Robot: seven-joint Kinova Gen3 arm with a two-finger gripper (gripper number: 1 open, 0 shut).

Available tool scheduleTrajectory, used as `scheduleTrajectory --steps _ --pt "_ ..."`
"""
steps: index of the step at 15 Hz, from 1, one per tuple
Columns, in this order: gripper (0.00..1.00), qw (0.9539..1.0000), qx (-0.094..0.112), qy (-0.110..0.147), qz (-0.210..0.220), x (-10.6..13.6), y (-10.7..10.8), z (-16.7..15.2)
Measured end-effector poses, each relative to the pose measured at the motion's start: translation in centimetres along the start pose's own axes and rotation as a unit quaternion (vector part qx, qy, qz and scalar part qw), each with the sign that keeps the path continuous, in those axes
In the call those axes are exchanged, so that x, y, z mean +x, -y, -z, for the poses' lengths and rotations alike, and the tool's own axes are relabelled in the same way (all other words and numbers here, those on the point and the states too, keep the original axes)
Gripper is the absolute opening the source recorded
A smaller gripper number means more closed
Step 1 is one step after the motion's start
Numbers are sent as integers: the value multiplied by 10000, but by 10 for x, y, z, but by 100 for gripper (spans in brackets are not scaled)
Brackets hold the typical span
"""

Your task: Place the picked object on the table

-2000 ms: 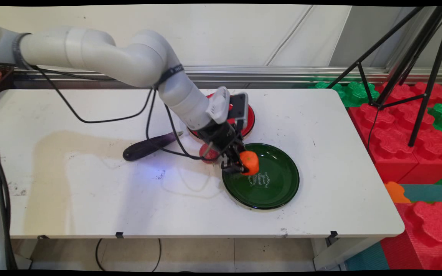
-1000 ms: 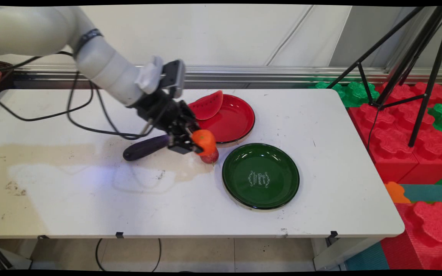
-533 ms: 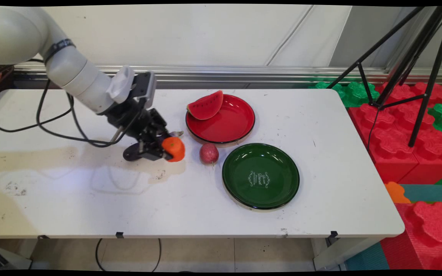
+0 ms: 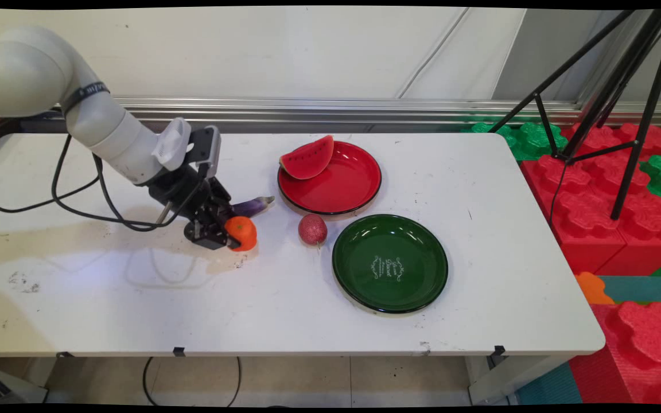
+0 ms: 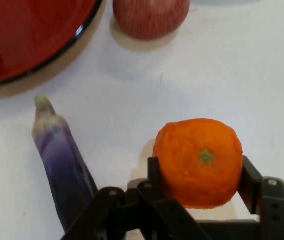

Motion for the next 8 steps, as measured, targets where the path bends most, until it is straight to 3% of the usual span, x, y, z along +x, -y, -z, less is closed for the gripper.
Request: scheduleTrajectory --steps 3,4,8 --pt "0 9999 -12 93 128 -11 5 -10" --pt "100 9998 -9 104 155 -14 6 -12" --pt "100 9996 3 106 246 -20 11 -15"
